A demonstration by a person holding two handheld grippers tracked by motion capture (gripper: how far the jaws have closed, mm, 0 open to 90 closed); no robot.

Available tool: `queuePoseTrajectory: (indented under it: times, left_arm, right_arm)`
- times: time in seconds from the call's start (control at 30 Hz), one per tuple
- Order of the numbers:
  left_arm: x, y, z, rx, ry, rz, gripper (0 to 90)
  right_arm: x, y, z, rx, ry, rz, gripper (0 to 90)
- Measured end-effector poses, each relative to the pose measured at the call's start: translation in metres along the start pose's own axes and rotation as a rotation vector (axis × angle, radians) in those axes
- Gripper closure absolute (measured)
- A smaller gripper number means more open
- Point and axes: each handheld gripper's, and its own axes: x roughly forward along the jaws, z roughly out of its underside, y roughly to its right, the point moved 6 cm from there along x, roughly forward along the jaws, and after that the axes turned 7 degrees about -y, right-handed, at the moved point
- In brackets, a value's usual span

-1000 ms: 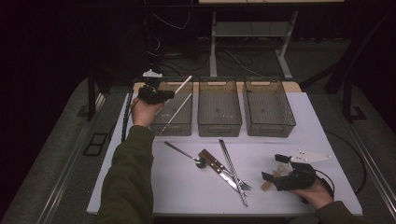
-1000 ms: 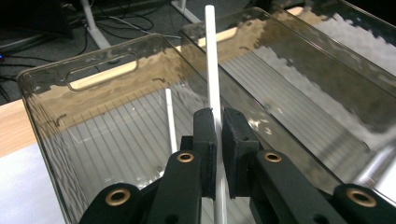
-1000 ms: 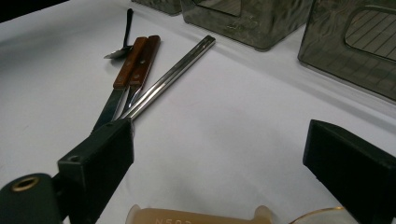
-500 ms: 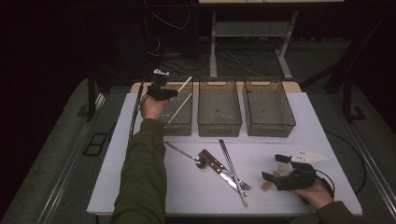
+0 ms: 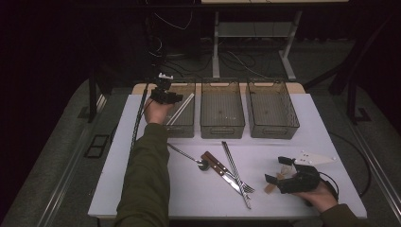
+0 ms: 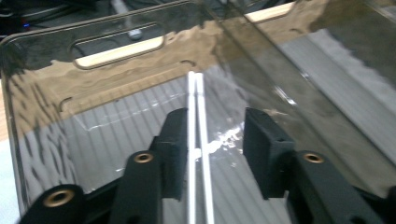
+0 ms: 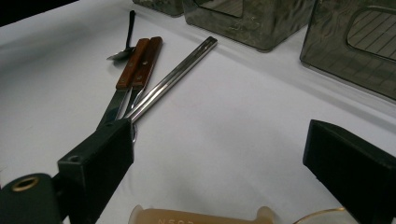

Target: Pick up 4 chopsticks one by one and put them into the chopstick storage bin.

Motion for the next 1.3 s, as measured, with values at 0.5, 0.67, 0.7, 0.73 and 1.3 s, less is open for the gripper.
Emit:
queuePoseTrajectory:
  times: [0.5,0.67,0.7,0.73,1.3]
  left_arm:
    - [-0.057,0.036,0.026,0.095,0.083,0.109,37.0]
    - [-0.065,0.053,0.043,0.14,0.085,0.126,34.2]
    - [-0.065,0.056,0.047,0.141,0.091,0.131,33.7]
    - [-0.067,0.059,0.051,0.154,0.084,0.128,32.9]
    - [-0.076,0.101,0.11,0.218,0.086,0.167,25.5]
  right_arm:
    - [0.002,0.001,-0.001,0.002,-0.002,0.007,8.7]
    - [0.002,0.002,-0.001,0.0,-0.003,0.007,8.7]
    - [0.002,0.002,-0.001,0.0,-0.005,0.007,8.7]
    - [0.002,0.002,-0.001,-0.001,-0.006,0.007,8.8]
    - [0.003,0.0,-0.001,-0.01,-0.009,0.003,8.7]
